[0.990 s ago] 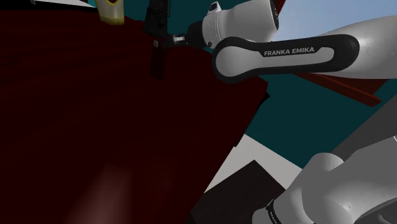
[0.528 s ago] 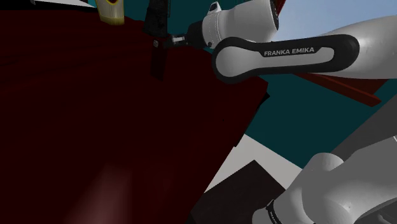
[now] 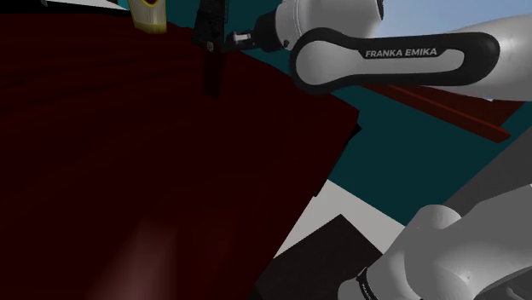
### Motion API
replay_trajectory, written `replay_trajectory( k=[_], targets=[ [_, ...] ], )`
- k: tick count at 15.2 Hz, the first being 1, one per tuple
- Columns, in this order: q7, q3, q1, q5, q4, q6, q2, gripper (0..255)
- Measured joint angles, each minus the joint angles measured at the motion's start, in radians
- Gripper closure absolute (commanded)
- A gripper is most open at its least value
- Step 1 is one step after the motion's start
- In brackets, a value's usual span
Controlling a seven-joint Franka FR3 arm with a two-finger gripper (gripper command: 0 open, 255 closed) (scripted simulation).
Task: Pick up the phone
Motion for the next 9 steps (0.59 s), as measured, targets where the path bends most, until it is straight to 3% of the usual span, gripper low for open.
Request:
replay_trajectory(
  k=[9],
  targets=[
    [0.009,0.002,-0.010,-0.009,0.104,-0.117,-0.013,255]
  ],
)
